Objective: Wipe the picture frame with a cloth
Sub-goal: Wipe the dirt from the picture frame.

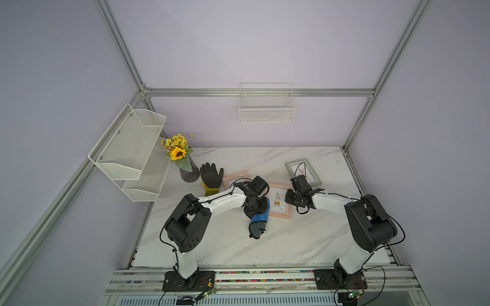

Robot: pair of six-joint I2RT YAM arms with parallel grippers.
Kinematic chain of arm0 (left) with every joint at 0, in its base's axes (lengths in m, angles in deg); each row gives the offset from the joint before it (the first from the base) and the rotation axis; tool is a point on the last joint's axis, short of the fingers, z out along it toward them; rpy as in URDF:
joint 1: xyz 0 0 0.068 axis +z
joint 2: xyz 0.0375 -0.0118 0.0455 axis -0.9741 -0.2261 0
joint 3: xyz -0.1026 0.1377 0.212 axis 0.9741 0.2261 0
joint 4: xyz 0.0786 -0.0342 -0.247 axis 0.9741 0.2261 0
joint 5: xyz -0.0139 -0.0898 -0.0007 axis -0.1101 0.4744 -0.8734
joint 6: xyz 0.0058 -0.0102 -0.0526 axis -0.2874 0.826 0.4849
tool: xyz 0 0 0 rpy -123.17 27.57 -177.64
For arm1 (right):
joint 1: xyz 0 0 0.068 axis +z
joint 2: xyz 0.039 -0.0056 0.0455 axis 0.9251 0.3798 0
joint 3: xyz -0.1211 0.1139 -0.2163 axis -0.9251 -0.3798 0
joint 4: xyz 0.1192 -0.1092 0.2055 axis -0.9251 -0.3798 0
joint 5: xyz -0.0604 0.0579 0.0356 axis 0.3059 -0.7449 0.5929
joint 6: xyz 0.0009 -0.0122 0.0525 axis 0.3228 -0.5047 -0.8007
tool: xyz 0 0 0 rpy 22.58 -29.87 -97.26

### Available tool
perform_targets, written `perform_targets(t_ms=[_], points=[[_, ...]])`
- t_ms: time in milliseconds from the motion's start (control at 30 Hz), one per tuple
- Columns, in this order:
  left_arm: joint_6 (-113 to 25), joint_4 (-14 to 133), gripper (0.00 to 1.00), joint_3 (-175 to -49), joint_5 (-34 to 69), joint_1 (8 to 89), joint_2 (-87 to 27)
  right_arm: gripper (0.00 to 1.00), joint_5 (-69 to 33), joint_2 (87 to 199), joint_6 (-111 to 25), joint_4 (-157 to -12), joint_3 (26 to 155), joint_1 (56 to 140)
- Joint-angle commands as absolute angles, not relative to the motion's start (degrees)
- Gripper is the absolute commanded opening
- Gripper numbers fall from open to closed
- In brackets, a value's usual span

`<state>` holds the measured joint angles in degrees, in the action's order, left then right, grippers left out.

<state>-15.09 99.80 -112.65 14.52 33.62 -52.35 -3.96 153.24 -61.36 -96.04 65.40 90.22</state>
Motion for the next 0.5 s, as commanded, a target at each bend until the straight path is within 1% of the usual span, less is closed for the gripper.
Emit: perform_targets(t_ms=[0, 133, 267, 367, 467], points=[[-14.1, 99.6, 0.00, -117.3, 13.8, 30.1, -57.4, 0.22, -2.6, 154.2, -61.8, -101.6, 63.0, 89.9], [-12.7, 97.3, 0.00, -123.4, 18.0, 26.4, -62.1, 0.22, -2.4, 154.1, -61.7, -101.8, 63.3, 89.9], [-12.5, 97.5, 0.00, -125.0, 18.2, 25.6, -63.7, 0.22, -2.4, 154.2, -61.6, -101.7, 63.1, 89.9], [-12.8, 99.1, 0.00, -122.7, 15.6, 26.9, -61.9, 0.22, -2.6, 154.3, -61.6, -101.6, 63.2, 89.9], [-13.9, 100.1, 0.00, -118.4, 13.2, 30.6, -58.2, 0.22, -2.5, 154.2, -61.5, -101.6, 63.3, 89.9]])
